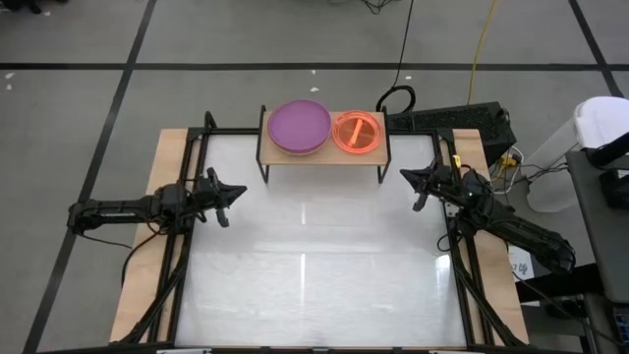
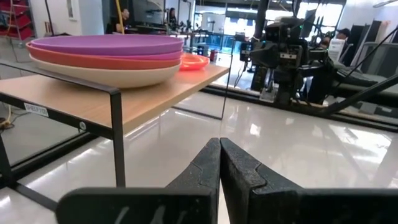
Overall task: Place and stack plates onto a shelf
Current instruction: Return to Home Position
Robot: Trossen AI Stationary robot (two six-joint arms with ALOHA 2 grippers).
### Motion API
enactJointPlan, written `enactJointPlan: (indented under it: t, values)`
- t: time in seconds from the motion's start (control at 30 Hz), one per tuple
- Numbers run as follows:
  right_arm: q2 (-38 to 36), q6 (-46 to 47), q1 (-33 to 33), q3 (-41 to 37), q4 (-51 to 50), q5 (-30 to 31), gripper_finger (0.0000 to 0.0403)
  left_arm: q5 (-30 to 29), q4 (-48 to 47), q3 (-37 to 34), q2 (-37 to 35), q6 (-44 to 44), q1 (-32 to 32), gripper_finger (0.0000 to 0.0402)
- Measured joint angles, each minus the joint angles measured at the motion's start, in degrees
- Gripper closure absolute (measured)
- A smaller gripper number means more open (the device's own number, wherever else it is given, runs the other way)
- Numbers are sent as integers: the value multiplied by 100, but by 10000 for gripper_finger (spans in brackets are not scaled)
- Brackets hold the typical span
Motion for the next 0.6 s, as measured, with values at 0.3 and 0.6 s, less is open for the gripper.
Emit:
enactJointPlan:
  t: [0.3,0.6]
  values:
    - [-1,0,0,-2,44,0,401,-19,24,-2,0,2,2,390]
    - [-1,0,0,-2,44,0,401,-22,28,-2,0,6,2,389]
